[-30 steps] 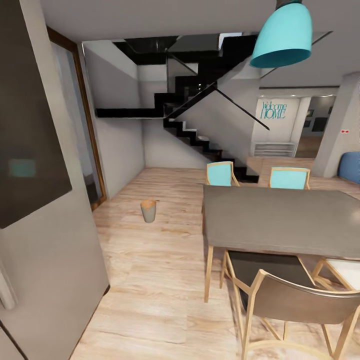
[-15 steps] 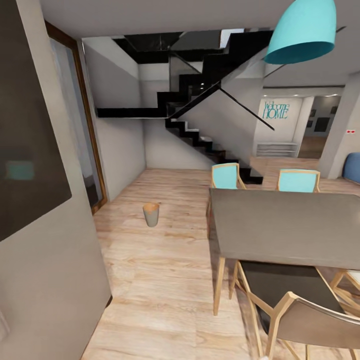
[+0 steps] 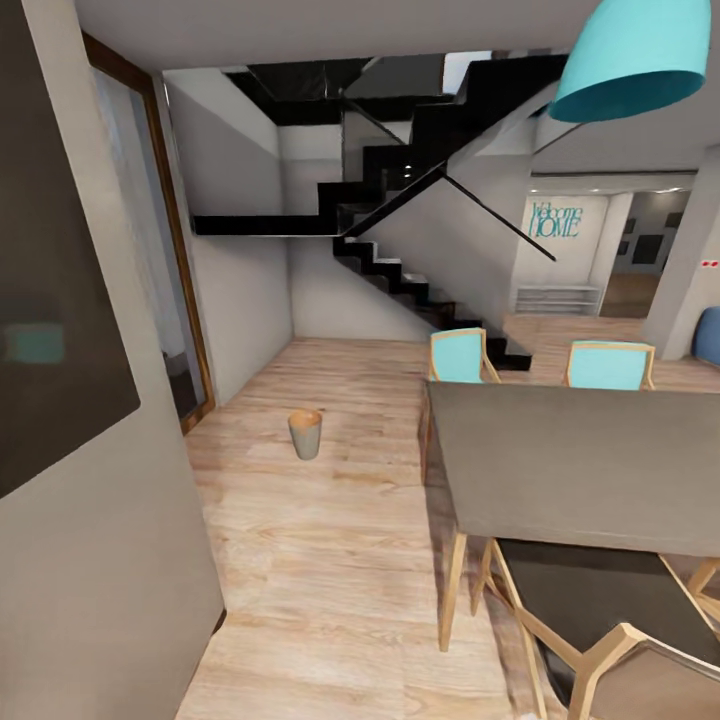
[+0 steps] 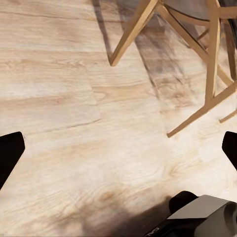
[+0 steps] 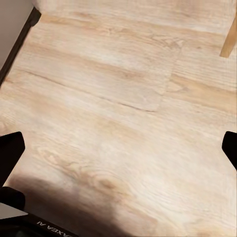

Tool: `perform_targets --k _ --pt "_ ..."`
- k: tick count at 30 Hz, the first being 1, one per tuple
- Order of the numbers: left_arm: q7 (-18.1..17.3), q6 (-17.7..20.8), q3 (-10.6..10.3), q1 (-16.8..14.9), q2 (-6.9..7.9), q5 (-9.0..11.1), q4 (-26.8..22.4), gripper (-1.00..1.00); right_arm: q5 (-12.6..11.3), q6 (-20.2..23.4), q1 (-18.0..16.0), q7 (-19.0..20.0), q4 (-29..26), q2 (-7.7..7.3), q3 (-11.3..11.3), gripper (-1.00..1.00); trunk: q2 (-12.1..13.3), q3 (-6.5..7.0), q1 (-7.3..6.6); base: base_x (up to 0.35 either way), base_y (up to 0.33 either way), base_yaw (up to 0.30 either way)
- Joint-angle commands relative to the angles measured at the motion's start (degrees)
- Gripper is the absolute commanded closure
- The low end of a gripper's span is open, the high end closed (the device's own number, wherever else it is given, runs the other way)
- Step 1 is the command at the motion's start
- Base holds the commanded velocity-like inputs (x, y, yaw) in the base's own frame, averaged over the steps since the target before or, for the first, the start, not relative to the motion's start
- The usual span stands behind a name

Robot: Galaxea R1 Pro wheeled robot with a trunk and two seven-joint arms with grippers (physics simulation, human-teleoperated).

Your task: Put the three can of soda from the living room inside the tash can in the kitchen.

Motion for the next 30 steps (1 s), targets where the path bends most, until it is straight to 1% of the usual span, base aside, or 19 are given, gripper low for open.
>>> perform_targets --k 1,5,10,17,23,30 --pt "0.0 0.0 0.0 0.0 0.00 0.0 0.0 -1.00 0.0 0.0 0.0 0.0 0.0 0.00 0.0 -1.00 0.0 0.00 0.00 0.290 0.156 0.000" --pt "0.0 0.0 0.0 0.0 0.00 0.0 0.0 -1.00 0.0 0.0 0.0 0.0 0.0 0.00 0.0 -1.00 0.0 0.00 0.00 0.279 0.132 0.000" --pt "0.0 0.0 0.0 0.0 0.00 0.0 0.0 -1.00 0.0 0.0 0.0 0.0 0.0 0.00 0.0 -1.00 0.0 0.00 0.00 0.120 0.023 0.000" --pt "0.0 0.0 0.0 0.0 0.00 0.0 0.0 -1.00 0.0 0.0 0.0 0.0 0.0 0.00 0.1 -1.00 0.0 0.00 0.00 0.244 0.027 0.000" --pt "0.0 0.0 0.0 0.0 0.00 0.0 0.0 -1.00 0.0 0.0 0.0 0.0 0.0 0.00 0.1 -1.00 0.0 0.00 0.00 0.084 0.012 0.000" --pt "0.0 0.0 0.0 0.0 0.00 0.0 0.0 -1.00 0.0 0.0 0.0 0.0 0.0 0.00 0.1 -1.00 0.0 0.00 0.00 0.203 0.090 0.000"
